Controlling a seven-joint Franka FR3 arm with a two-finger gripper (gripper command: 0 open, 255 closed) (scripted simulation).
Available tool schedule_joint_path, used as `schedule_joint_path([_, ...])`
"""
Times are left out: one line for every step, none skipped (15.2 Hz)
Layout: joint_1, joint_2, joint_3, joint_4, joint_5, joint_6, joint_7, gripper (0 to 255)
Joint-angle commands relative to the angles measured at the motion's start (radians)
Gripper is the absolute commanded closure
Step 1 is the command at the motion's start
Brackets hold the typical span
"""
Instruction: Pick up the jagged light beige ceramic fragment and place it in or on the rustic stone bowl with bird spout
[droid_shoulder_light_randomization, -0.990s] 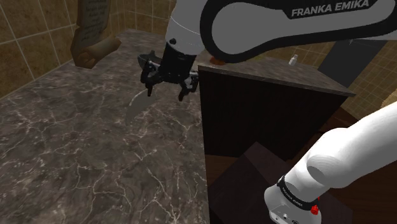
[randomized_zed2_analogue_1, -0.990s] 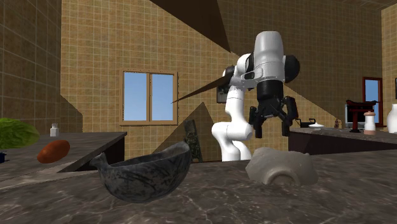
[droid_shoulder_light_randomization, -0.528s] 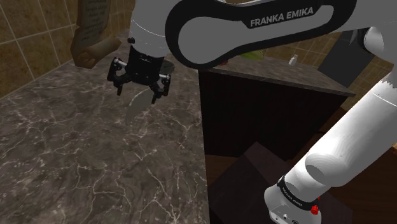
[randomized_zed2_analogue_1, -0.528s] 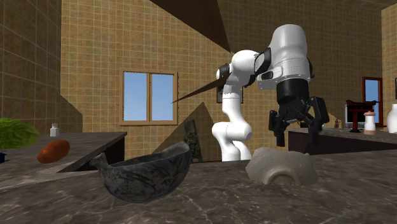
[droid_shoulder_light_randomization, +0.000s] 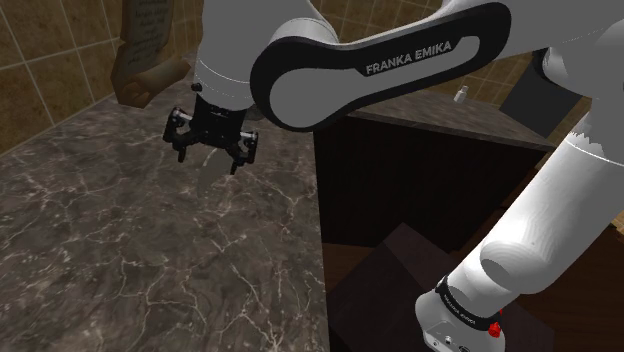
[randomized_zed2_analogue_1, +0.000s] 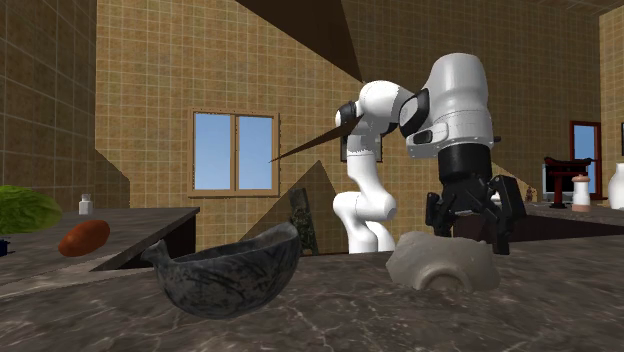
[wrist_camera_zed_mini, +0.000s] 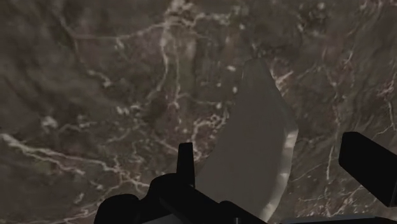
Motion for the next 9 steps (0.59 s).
schedule_joint_path([0.001, 0.004, 0.0, 0.0, -0.005, 0.003, 0.003, 0])
schedule_joint_path([0.001, 0.004, 0.0, 0.0, -0.005, 0.003, 0.003, 0])
schedule_joint_path([0.001, 0.004, 0.0, 0.0, -0.005, 0.003, 0.003, 0])
schedule_joint_path([0.001, 0.004, 0.0, 0.0, -0.005, 0.003, 0.003, 0])
schedule_joint_path([0.001, 0.004, 0.0, 0.0, -0.005, 0.003, 0.003, 0])
schedule_joint_path([0.001, 0.004, 0.0, 0.0, -0.005, 0.003, 0.003, 0])
schedule_joint_path([0.001, 0.004, 0.0, 0.0, -0.005, 0.003, 0.003, 255])
schedule_joint_path([0.001, 0.004, 0.0, 0.0, -0.005, 0.003, 0.003, 255])
schedule_joint_path([0.001, 0.004, 0.0, 0.0, -0.005, 0.003, 0.003, 255])
